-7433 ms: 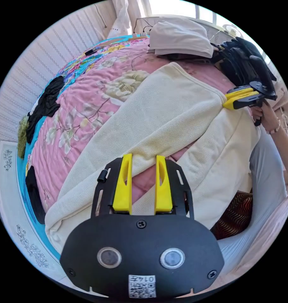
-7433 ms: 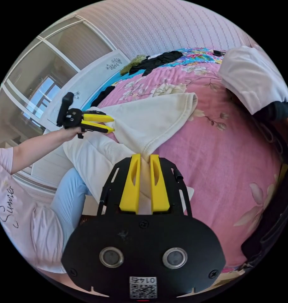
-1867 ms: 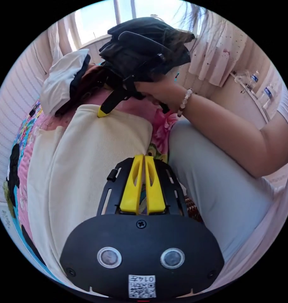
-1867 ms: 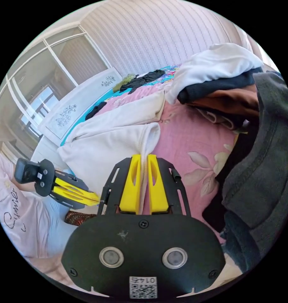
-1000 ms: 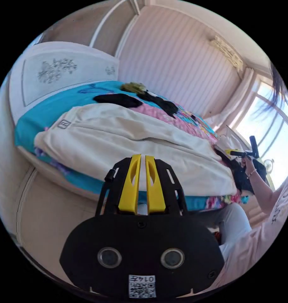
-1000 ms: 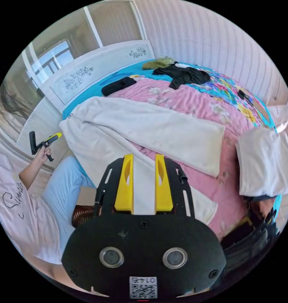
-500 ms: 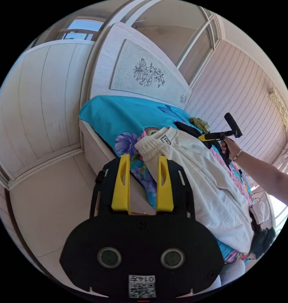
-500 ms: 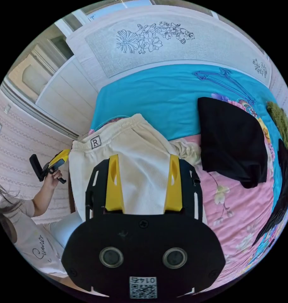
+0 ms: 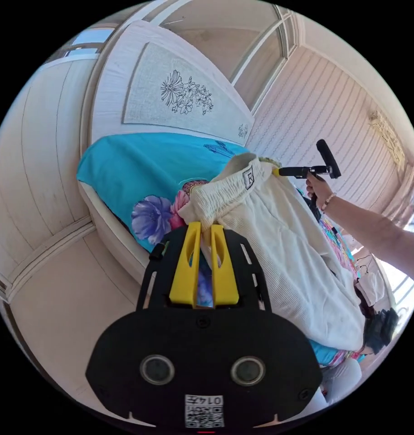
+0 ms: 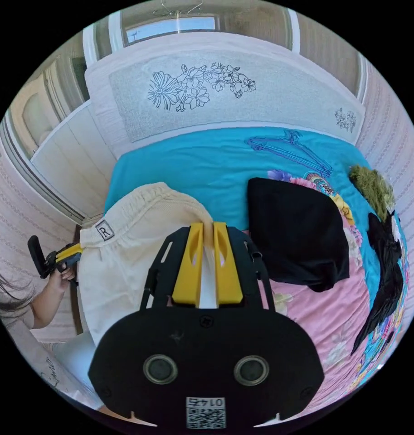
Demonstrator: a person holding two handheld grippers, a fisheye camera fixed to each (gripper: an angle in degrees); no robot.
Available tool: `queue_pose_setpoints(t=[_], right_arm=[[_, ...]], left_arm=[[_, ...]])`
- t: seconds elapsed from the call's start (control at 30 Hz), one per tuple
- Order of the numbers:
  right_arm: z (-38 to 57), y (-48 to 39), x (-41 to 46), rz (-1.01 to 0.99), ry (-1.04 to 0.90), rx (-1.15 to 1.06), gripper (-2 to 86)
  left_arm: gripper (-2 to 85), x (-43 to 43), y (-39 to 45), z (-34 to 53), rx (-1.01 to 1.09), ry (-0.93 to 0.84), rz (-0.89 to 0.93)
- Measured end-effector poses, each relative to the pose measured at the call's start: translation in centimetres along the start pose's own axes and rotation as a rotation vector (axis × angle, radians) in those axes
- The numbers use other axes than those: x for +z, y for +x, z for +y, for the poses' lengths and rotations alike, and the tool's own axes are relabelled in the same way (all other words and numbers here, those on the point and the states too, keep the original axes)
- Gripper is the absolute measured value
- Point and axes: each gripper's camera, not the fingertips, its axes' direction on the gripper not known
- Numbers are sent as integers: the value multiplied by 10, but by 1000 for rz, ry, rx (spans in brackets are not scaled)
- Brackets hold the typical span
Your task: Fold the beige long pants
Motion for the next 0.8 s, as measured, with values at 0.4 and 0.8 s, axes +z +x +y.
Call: queue_pose_setpoints(t=[0.4,0.8], right_arm=[[193,40,-69,-186,132,158,107],[645,-55,-163,-537,104,629,88]], left_arm=[[4,-34,-57,-11,-49,-110,-55],[98,-50,-73,-27,-186,-87,157]])
